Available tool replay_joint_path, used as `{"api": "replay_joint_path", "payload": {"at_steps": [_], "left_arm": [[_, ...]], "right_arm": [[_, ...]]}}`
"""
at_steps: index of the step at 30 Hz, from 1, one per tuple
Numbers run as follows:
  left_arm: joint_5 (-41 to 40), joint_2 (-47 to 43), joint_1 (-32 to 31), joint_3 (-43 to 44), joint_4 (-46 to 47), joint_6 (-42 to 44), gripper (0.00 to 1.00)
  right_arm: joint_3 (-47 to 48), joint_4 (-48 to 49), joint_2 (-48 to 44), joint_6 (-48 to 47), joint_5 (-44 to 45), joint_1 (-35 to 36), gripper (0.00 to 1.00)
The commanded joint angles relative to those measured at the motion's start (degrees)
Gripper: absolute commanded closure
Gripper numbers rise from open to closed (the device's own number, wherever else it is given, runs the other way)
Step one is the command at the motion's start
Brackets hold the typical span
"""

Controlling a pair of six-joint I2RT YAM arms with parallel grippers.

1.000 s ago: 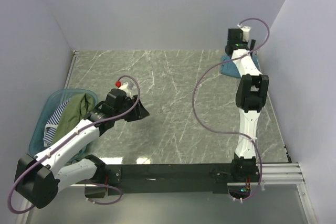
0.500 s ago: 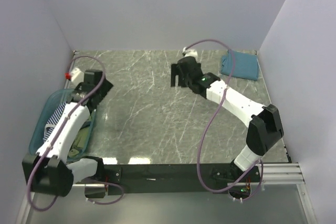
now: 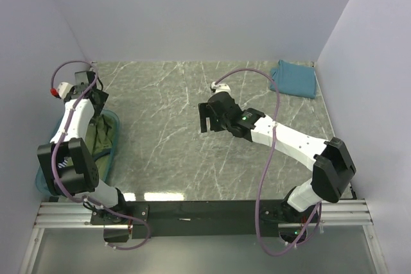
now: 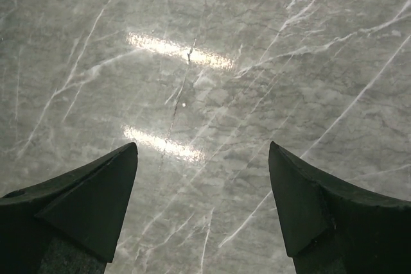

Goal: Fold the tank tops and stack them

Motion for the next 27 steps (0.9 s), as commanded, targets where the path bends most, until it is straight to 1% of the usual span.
{"api": "replay_joint_path", "payload": {"at_steps": [1,3,4,5,7,12,14,16,17,18,19,20,23,24,26,27], "left_arm": [[1.43,1.8,0.3,3.38,-0.74,0.74,0.13],[1.6,2.25,0.12,2.77,-0.92,0.31,0.15],[1.69,2.6,0.21,1.81,-0.92,-0.05,0.19],[1.95,2.69,0.3,1.19,-0.66,-0.22,0.26],[1.52,2.86,0.21,-0.92,-0.92,-1.54,0.28],[1.6,1.9,0.21,-5.67,1.45,-1.72,0.3],[1.69,2.16,0.3,-5.5,0.93,-1.9,0.37],[2.57,2.25,0.38,-4.71,0.58,-1.55,0.49],[3.01,2.16,0.47,-4.1,-0.12,-1.46,0.68],[2.84,1.72,0.47,-2.35,-0.65,-0.85,0.76],[2.75,0.24,0.47,-1.55,-1.44,-0.49,0.93],[2.05,-0.9,0.56,-0.5,-2.06,-0.23,1.0],[1.51,-5.74,0.56,5.12,-4.78,1.79,0.99],[1.78,-6.88,0.56,8.88,-5.57,3.19,0.99],[2.74,-10.48,0.56,12.76,-6.89,4.78,1.0],[4.92,-11.8,0.47,16.09,-6.72,6.96,1.0]], "right_arm": [[-0.38,0.79,-1.33,1.22,1.03,0.54,0.12],[-0.38,0.7,-0.99,1.31,1.12,0.72,0.12],[-0.55,0.61,-0.9,1.31,1.12,0.98,0.12],[-0.64,0.52,-0.81,1.4,1.03,0.98,0.12],[-1.17,1.05,-0.72,1.49,0.68,1.07,0.12],[-0.82,1.23,0.42,1.67,-0.11,1.07,0.13],[-0.56,1.05,0.51,1.75,-0.38,1.25,0.13],[-0.21,0.88,0.25,1.93,-0.55,1.33,0.13],[-0.12,0.7,0.16,2.02,-0.55,1.34,0.13],[0.15,0.61,-0.28,2.02,-0.47,1.51,0.14],[0.23,0.44,-0.63,2.02,-0.38,1.51,0.14],[0.41,0.17,-0.81,2.1,-0.2,1.42,0.14],[1.11,-0.35,-2.12,2.02,-0.29,1.69,0.14],[1.81,-0.44,-2.65,2.02,-0.46,1.77,0.14],[2.43,-0.71,-3.44,1.84,-0.73,1.95,0.14],[3.04,-0.79,-4.49,1.84,-0.82,1.95,0.14]]}}
